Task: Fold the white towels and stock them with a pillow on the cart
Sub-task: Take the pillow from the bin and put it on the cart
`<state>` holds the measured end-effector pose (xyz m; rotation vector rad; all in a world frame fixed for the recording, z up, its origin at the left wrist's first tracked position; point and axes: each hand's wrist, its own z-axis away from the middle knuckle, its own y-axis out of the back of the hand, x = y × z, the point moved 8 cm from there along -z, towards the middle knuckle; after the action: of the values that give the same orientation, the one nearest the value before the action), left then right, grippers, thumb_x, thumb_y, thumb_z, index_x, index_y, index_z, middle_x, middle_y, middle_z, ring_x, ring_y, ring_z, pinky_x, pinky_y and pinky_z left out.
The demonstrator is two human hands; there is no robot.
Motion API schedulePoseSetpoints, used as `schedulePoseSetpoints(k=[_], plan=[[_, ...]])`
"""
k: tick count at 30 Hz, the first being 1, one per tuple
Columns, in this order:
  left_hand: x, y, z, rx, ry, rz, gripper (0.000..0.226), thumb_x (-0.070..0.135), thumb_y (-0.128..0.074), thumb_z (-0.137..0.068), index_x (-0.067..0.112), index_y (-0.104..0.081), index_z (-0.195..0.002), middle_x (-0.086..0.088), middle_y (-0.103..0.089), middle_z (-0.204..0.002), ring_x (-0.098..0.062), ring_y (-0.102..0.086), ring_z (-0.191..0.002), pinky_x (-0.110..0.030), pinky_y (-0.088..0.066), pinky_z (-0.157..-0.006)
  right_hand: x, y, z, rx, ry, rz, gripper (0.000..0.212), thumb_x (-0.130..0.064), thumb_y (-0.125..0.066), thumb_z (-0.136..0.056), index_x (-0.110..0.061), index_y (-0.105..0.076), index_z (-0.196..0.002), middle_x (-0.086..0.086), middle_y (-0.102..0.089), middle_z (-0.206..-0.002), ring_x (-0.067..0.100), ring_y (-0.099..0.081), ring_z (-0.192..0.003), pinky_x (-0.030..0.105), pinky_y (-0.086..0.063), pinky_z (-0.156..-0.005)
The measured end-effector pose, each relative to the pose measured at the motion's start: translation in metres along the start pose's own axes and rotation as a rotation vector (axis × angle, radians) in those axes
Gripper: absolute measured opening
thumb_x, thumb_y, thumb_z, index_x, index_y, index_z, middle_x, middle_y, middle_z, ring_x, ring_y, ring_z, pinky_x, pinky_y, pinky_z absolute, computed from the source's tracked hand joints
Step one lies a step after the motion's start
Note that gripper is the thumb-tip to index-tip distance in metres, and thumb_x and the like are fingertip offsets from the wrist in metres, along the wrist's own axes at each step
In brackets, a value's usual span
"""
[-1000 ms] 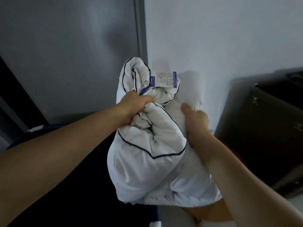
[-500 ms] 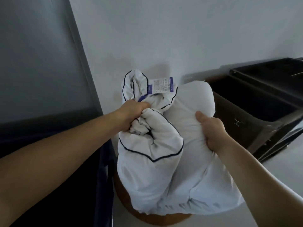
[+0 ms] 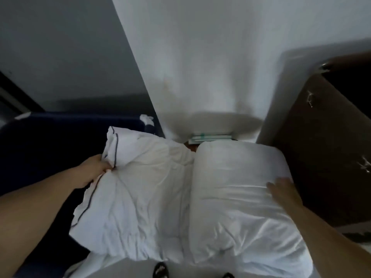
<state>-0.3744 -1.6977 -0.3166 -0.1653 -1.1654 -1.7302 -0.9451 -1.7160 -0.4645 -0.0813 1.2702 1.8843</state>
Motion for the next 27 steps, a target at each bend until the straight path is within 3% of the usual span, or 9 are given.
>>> schedulePoseSetpoints(k=[3,6,10,14,17,20,22,24,27], plan=[[-0.023,0.006,-0.010,0.117,0.057,-0.077,0.037,0.015,-0.067,-0.090,0.010,-0.058,-0.125,-0.010,-0.063,-0.113,-0.020,-0.058,-0.091,-0.031,-0.045,-0.075,-0.044,-0.048,0.036,0.114,0.276,0.175,0.066,-0.042,-0.067,-0.088,-0.008,-0.047,-0.142,0.018,-0.047,-0.145,0.035,-0.042,-0.134,0.043,-0.035,-0.108],[-0.013,0.009,-0.016,0.214,0.047,-0.174,0.013,0.022,-0.057,-0.097,0.009,-0.056,-0.099,-0.015,-0.059,-0.114,-0.018,-0.052,-0.078,-0.029,-0.037,-0.063,-0.095,-0.112,0.084,0.084,0.511,0.296,0.080,-0.059,-0.052,-0.089,-0.011,-0.034,-0.151,0.017,-0.027,-0.159,0.034,-0.025,-0.146,0.046,-0.022,-0.116],[-0.007,0.005,-0.024,0.256,-0.038,-0.147,0.066,0.043,-0.049,-0.099,0.016,-0.024,-0.153,-0.013,-0.043,-0.148,-0.031,-0.049,-0.123,-0.033,-0.037,-0.090,-0.119,-0.184,0.092,-0.121,0.322,0.535,0.118,-0.085,-0.039,-0.079,-0.009,0.006,-0.157,0.024,0.019,-0.161,0.049,0.015,-0.146,0.062,-0.004,-0.116],[0.001,-0.021,-0.021,0.046,-0.212,-0.131,0.115,0.062,-0.071,-0.077,0.039,0.012,-0.154,0.009,-0.019,-0.161,-0.020,-0.031,-0.143,-0.032,-0.032,-0.107,-0.118,-0.213,0.086,-0.091,0.258,0.647,0.138,-0.085,-0.052,-0.071,0.000,0.022,-0.150,0.036,0.030,-0.151,0.059,0.019,-0.140,0.072,-0.006,-0.110],[0.011,-0.026,-0.039,0.088,-0.209,-0.290,0.141,0.070,-0.080,-0.059,0.039,0.022,-0.150,0.002,-0.019,-0.162,-0.026,-0.037,-0.141,-0.038,-0.040,-0.104,-0.111,-0.217,0.080,-0.040,0.328,0.723,0.118,-0.059,-0.060,-0.083,-0.004,0.019,-0.153,0.033,0.019,-0.156,0.056,0.007,-0.144,0.067,-0.019,-0.108],[0.021,-0.027,-0.068,0.130,-0.103,-0.267,0.110,0.046,-0.077,-0.077,0.015,-0.006,-0.155,-0.011,-0.046,-0.145,-0.032,-0.054,-0.120,-0.036,-0.048,-0.091,-0.115,-0.209,0.081,-0.005,0.413,0.663,0.107,-0.036,-0.070,-0.081,-0.005,-0.002,-0.156,0.021,-0.028,-0.149,0.038,-0.034,-0.133,0.049,-0.042,-0.096],[0.028,-0.026,-0.083,0.172,-0.106,-0.270,0.053,0.032,-0.068,-0.086,0.004,-0.048,-0.127,-0.015,-0.061,-0.118,-0.029,-0.061,-0.097,-0.037,-0.052,-0.081,-0.114,-0.203,0.078,0.017,0.472,0.618,0.100,-0.027,-0.067,-0.086,-0.002,0.002,-0.155,0.014,-0.042,-0.138,0.029,-0.045,-0.123,0.039,-0.048,-0.095],[0.029,-0.022,-0.088,0.186,-0.129,-0.253,0.015,0.021,-0.056,-0.092,0.007,-0.060,-0.095,-0.017,-0.065,-0.100,-0.028,-0.061,-0.085,-0.035,-0.051,-0.072,-0.106,-0.197,0.079,-0.048,0.451,0.625,0.086,-0.021,-0.049,-0.098,-0.003,0.014,-0.153,0.011,-0.041,-0.146,0.022,-0.049,-0.129,0.030,-0.043,-0.105],[0.027,-0.002,-0.097,0.219,-0.123,-0.178,0.017,0.017,-0.051,-0.092,0.004,-0.062,-0.088,-0.018,-0.066,-0.092,-0.027,-0.060,-0.076,-0.030,-0.044,-0.058,-0.107,-0.171,0.081,-0.103,0.463,0.559,0.069,-0.016,-0.038,-0.100,-0.012,0.001,-0.158,0.007,-0.047,-0.148,0.022,-0.054,-0.128,0.029,-0.038,-0.107]])
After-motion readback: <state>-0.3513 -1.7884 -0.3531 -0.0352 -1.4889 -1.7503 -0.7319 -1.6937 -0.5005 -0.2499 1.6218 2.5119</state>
